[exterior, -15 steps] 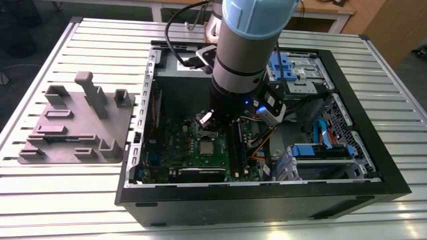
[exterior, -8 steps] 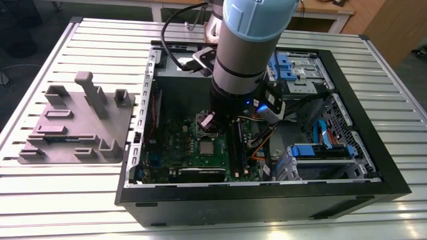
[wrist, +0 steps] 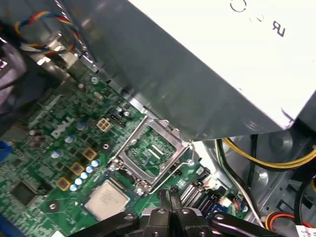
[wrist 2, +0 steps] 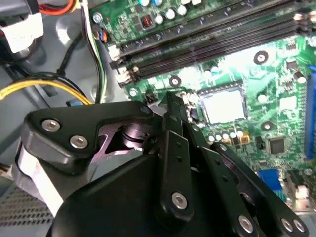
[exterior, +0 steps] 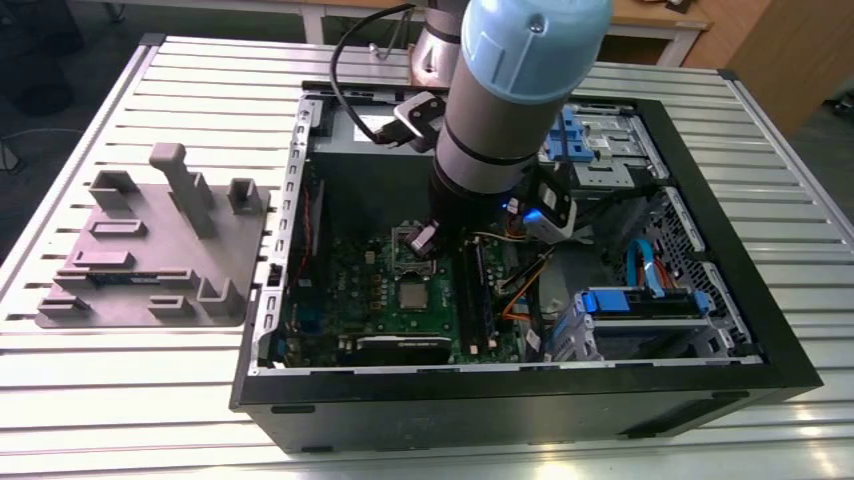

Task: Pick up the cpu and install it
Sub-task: 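Close the cpu cover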

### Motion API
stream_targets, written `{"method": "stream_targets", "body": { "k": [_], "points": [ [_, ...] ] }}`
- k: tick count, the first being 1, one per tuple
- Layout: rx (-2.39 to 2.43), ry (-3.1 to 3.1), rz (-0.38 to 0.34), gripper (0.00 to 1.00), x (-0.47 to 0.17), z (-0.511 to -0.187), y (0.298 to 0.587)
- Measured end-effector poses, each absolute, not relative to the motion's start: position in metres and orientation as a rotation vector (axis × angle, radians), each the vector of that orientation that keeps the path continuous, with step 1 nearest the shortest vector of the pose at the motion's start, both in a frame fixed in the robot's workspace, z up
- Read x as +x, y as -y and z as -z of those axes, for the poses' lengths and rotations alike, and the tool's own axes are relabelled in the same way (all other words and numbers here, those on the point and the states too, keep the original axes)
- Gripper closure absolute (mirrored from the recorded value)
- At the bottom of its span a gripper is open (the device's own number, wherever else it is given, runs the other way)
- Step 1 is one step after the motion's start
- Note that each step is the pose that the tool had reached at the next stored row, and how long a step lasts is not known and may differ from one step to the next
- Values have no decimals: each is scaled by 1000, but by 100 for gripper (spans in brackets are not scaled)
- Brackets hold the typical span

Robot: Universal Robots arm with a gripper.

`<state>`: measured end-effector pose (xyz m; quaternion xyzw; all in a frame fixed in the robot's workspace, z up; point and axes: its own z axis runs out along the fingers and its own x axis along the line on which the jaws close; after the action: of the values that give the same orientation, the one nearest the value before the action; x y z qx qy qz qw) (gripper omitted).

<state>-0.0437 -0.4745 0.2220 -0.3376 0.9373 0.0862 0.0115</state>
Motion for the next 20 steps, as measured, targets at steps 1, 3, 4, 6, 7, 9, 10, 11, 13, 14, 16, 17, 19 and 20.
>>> {"method": "stream_targets", "body": {
  "k": [1,3,4,6,7,9,10,11,13,14,16,17,19,20],
  "points": [
    [-1053,-2923,-269,90,-44,-222,474],
    [-1053,-2923,-268,90,-44,-222,474],
    [-1053,-2923,-269,90,-44,-222,474],
    [-1053,-2923,-269,90,-44,-221,474],
    [-1053,-2923,-269,90,-44,-221,474],
    [-1053,-2923,-269,90,-44,-221,474],
    [-1053,-2923,-269,90,-44,-221,474],
    [-1053,-2923,-269,90,-44,-221,474],
    [-1053,-2923,-269,90,-44,-221,474],
    [-1053,-2923,-269,90,-44,-221,474],
    [-1055,-2923,-269,90,-44,-221,474],
    [-1060,-2921,-269,90,-44,-221,474],
    [-1102,-2908,-270,90,-44,-221,474],
    [-1131,-2898,-270,90,-44,-221,474]
  ]
}}
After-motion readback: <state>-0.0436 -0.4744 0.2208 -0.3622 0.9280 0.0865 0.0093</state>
